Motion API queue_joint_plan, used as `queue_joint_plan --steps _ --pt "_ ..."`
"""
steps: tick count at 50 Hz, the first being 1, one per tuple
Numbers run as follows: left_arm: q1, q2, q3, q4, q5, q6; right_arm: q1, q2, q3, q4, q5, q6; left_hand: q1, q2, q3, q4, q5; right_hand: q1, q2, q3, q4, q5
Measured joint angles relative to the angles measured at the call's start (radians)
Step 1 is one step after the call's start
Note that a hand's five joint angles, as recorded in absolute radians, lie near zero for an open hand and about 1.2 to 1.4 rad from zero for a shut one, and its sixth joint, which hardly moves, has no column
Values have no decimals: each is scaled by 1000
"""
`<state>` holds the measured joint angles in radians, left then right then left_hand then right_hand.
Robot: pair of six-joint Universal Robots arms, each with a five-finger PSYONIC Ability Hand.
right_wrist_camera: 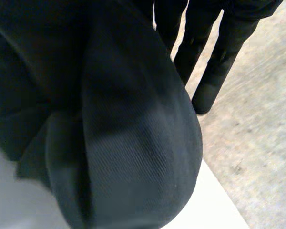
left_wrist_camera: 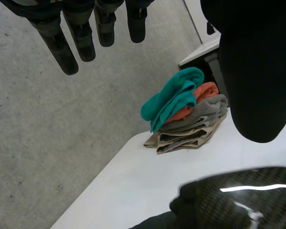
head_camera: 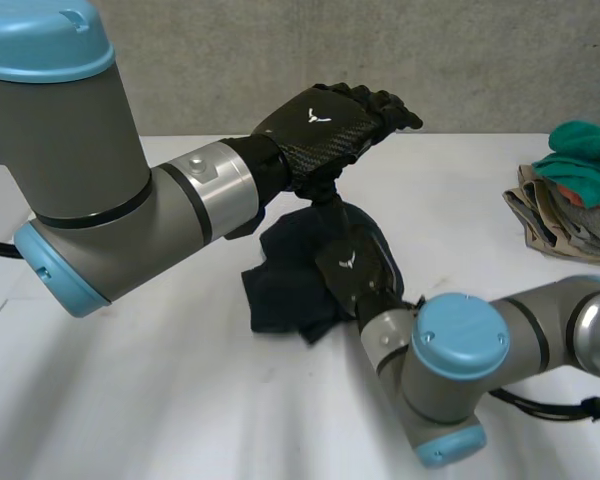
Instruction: Fold the laundry.
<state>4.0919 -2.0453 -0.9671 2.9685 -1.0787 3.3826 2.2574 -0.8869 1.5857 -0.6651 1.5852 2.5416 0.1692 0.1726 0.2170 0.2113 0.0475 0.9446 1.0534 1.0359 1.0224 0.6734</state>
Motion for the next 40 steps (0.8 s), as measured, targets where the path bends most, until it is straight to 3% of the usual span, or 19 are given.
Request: queue_joint_plan --steps 1,3,16,26,31,34,40 --pt "1 1 2 0 0 0 -5 -6 -29 4 -6 8 0 0 0 0 0 68 83 86 121 152" --pt "2 3 5 1 -1 0 -17 -16 -56 10 -13 21 0 0 0 0 0 79 94 98 162 224" --pt "6 105 33 34 -27 -17 -274 -217 -284 62 -150 203 0 0 0 0 0 97 94 99 175 249" --pt "12 158 33 98 -43 -108 -597 -256 -489 105 -280 358 0 0 0 0 0 97 97 105 177 251" --pt "14 158 10 104 -42 -126 -803 -212 -579 115 -408 499 0 0 0 0 0 97 97 105 177 251" --pt "15 153 -4 104 -41 -126 -947 -108 -648 113 -531 624 0 0 0 0 0 97 101 112 179 251" --pt "13 137 -24 103 -40 -123 -1069 113 -730 107 -711 722 0 0 0 0 0 97 101 112 181 251"
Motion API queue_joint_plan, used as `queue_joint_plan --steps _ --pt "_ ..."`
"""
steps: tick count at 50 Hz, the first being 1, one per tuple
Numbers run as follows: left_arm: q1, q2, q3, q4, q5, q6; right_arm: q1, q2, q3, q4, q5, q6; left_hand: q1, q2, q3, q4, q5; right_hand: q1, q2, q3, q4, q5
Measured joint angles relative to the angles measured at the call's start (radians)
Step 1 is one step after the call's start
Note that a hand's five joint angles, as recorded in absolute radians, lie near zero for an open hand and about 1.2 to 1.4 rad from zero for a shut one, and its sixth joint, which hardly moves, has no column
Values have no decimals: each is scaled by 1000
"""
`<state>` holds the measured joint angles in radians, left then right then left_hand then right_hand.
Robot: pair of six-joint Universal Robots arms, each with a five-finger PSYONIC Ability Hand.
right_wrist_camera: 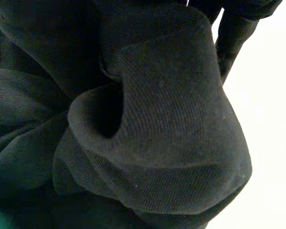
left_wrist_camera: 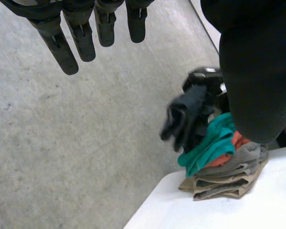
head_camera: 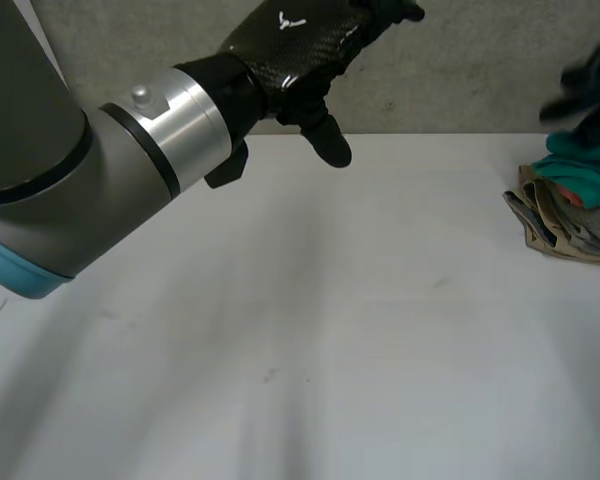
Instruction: Fold the laundry.
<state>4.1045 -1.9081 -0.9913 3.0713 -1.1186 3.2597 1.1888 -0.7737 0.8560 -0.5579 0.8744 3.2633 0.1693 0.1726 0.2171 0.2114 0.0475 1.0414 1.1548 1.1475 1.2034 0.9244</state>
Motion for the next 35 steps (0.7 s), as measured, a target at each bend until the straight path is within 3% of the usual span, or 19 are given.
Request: queue_joint_plan --steps 6,12,16,22,25,35 --pt "0 -16 -15 0 0 3 -47 173 -9 -2 -142 -19 0 0 0 0 0 0 8 20 6 52" --pt "-1 -20 -16 0 0 4 -63 217 15 8 -204 -95 0 0 0 0 0 0 8 28 10 105" --pt "-1 -17 -12 2 -1 4 -66 180 27 29 -171 -120 0 0 0 0 0 -2 -19 2 -26 74" --pt "-3 -10 -8 2 -2 3 -66 66 46 132 -59 -132 0 0 0 0 0 -776 -887 -866 -898 -764" --pt "-5 -7 -7 2 -2 2 -64 0 66 188 -15 -139 0 0 0 0 0 -819 -941 -938 -990 -876" --pt "-17 6 -19 -1 -1 -3 -125 -230 175 317 59 -161 0 0 0 0 0 -819 -941 -938 -994 -877"
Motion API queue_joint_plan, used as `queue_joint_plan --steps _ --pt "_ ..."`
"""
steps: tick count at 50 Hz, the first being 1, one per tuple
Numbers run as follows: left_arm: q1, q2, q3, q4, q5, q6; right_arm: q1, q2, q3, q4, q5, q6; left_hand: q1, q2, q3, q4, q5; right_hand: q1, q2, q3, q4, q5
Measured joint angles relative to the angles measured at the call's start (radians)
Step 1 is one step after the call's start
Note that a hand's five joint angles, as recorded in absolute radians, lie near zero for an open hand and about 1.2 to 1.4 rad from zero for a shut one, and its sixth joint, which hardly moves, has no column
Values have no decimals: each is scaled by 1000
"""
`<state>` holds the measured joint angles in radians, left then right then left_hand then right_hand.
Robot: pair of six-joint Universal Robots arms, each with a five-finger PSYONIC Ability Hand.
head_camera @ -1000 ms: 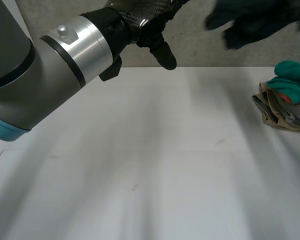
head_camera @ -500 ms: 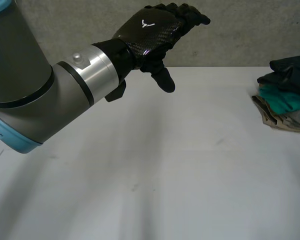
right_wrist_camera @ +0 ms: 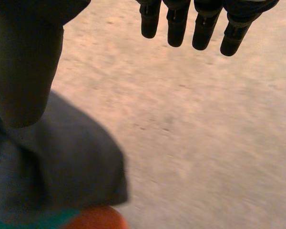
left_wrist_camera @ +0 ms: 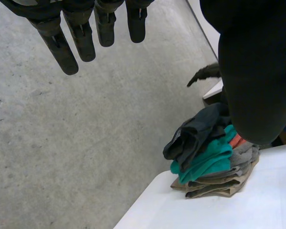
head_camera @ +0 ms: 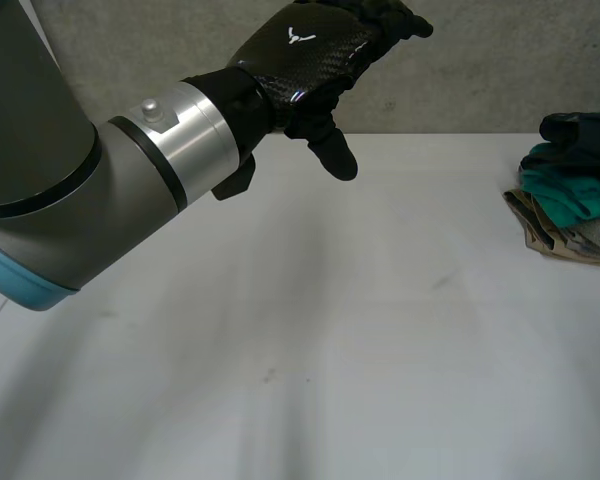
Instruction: Fold the laundry.
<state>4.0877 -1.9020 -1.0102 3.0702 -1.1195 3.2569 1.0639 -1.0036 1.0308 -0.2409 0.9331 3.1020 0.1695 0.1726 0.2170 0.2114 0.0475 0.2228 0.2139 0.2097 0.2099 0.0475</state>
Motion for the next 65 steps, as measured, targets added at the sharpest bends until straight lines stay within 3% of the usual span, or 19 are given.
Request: queue_joint_plan --steps 5,10,14,17,24,27,36,39,44,50,55,62,65 --pt "-8 14 -8 -1 1 -2 -98 -79 -32 134 99 -61 0 0 0 0 0 0 0 0 0 -1" --pt "-12 36 -8 3 0 -6 -152 -98 -160 245 298 -217 0 0 0 0 0 0 0 0 0 0" --pt "-10 59 11 18 -13 -25 -126 -101 -238 216 462 -329 0 0 0 0 0 0 -1 0 0 0" --pt "-5 79 28 38 -47 -55 -54 -115 -237 136 512 -356 0 0 0 0 0 0 -1 0 0 0" --pt "25 132 49 79 -181 -114 123 -230 -90 -52 491 -339 0 0 0 0 0 0 -1 0 0 0" --pt "68 160 42 89 -264 -124 228 -321 48 -137 444 -310 0 0 0 0 0 0 -2 0 0 0" --pt "288 201 -33 49 -418 -91 527 -467 330 -132 354 -238 0 0 0 0 0 0 -2 0 0 0" --pt "393 183 -88 0 -438 -28 623 -480 384 -40 349 -234 0 0 0 -1 0 0 -2 0 0 0" --pt "498 97 -177 -45 -450 128 699 -474 427 89 356 -245 0 0 0 -1 0 0 -2 0 0 0" --pt "600 -100 -244 24 -499 352 725 -456 486 162 394 -295 0 0 0 -1 0 0 -2 0 0 -1" --pt "641 -284 -223 143 -558 480 742 -453 532 97 431 -336 0 0 0 -1 0 0 -2 0 0 0" --pt "650 -446 -158 223 -598 576 766 -459 594 3 449 -363 22 16 2 1 2 0 -2 0 0 0" --pt "649 -492 -129 231 -606 606 766 -461 622 -19 449 -366 158 143 90 99 92 0 -2 0 0 0"
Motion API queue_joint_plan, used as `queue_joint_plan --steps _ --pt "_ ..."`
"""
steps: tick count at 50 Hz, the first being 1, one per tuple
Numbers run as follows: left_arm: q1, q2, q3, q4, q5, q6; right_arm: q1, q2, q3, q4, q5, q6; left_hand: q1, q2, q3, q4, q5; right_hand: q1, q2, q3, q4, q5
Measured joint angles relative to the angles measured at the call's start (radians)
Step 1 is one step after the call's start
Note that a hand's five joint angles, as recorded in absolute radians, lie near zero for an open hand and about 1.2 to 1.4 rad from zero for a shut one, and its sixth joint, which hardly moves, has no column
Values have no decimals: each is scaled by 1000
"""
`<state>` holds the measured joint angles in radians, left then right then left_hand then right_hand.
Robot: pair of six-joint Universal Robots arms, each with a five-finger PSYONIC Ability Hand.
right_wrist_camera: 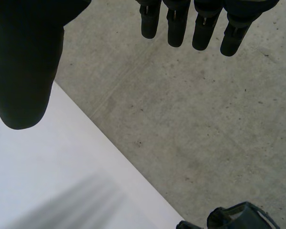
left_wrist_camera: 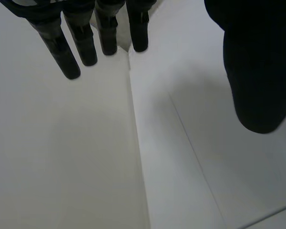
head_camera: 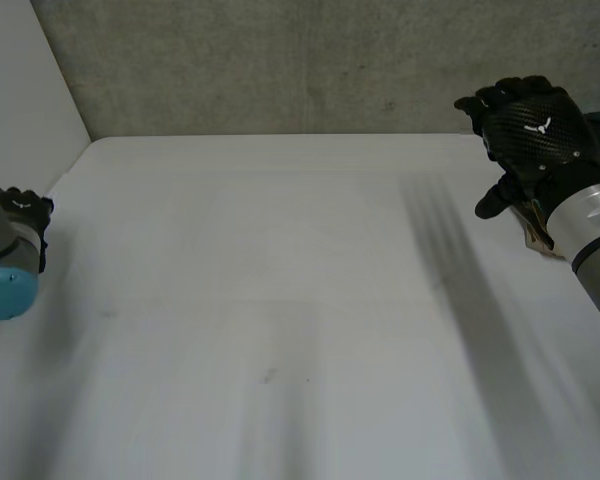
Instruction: Fold the laundry.
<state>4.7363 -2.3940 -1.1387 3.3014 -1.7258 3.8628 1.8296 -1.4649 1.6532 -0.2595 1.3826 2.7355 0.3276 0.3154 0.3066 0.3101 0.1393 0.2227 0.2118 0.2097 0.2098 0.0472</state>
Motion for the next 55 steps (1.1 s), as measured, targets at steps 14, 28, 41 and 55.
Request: queue_joint_plan --steps 14,28,41,55 --pt "-24 89 25 -15 1 -4 -11 -6 -11 -2 -5 12 -141 -113 -100 -110 -95 0 0 0 0 0" --pt "-206 487 13 -40 94 -411 -8 -41 -189 64 112 125 -141 -113 -100 -110 -95 0 0 0 0 0" --pt "-392 646 -34 -351 201 -633 -23 -32 -313 301 134 226 -141 -113 -100 -110 -95 0 0 0 0 0" --pt "-449 665 -67 -370 156 -638 -34 -9 -313 314 125 224 -141 -113 -100 -110 -95 0 0 0 0 0"
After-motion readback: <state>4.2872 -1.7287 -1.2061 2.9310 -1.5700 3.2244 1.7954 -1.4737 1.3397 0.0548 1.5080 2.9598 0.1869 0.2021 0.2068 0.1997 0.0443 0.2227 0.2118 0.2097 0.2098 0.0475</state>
